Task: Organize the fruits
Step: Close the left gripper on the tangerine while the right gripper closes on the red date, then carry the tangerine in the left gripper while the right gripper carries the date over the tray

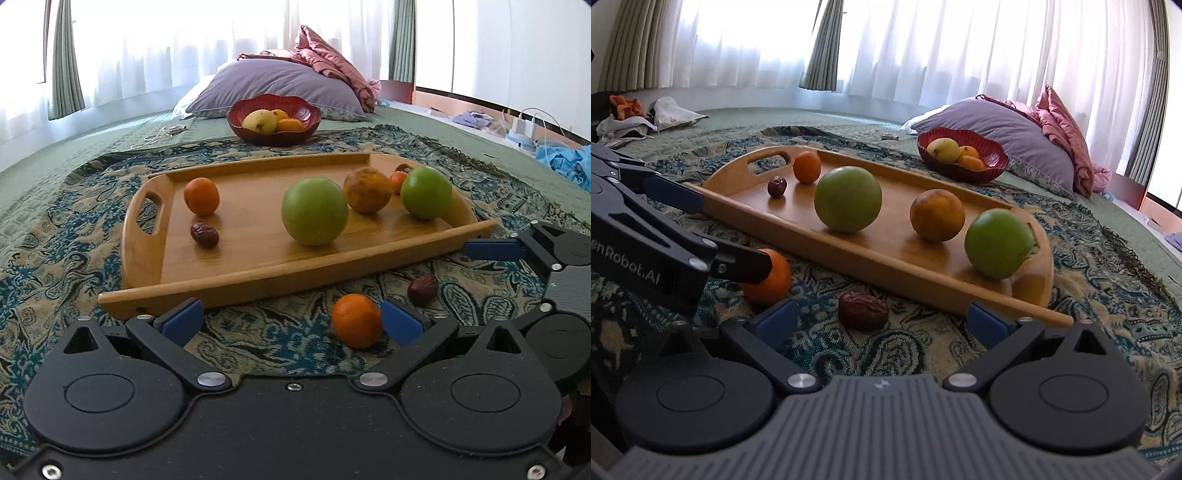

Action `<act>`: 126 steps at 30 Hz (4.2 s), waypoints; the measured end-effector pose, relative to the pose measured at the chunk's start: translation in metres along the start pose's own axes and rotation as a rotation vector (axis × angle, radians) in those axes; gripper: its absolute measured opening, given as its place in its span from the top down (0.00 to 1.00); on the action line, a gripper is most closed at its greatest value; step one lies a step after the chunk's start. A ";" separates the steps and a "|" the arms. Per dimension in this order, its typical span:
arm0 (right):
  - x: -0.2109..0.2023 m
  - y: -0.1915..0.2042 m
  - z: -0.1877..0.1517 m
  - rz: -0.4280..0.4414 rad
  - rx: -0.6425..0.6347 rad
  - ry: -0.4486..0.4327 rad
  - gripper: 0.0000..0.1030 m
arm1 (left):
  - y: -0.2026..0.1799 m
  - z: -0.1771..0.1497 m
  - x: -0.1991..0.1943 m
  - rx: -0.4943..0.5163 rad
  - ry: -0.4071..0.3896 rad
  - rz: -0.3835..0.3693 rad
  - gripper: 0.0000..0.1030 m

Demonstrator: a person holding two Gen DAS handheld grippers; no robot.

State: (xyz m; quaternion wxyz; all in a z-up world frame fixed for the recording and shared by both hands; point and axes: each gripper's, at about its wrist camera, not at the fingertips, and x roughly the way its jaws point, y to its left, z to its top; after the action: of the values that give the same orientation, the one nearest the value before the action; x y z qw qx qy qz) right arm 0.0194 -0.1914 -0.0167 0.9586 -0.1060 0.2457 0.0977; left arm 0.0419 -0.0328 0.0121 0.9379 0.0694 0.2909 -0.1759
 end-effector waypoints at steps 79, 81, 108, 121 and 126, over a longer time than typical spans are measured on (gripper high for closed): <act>-0.001 0.008 0.015 -0.024 0.188 0.065 0.66 | 0.018 0.016 -0.017 -0.094 0.010 -0.018 0.71; -0.003 0.004 0.016 -0.029 0.207 0.055 0.67 | 0.018 0.018 -0.017 -0.093 0.005 -0.014 0.71; 0.034 -0.071 0.126 -0.094 0.261 -0.038 0.67 | 0.065 0.134 0.047 -0.169 -0.002 -0.002 0.71; 0.107 -0.112 0.144 -0.073 0.400 0.158 0.67 | 0.073 0.170 0.132 -0.232 0.160 -0.009 0.71; 0.129 -0.115 0.136 -0.070 0.429 0.228 0.67 | 0.065 0.165 0.151 -0.208 0.192 0.013 0.71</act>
State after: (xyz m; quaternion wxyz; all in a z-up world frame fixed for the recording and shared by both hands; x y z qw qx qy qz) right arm 0.2193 -0.2505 0.0540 0.9281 0.0812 0.3635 -0.0027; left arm 0.2683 -0.0543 0.0630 0.9091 -0.0097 0.3952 -0.1313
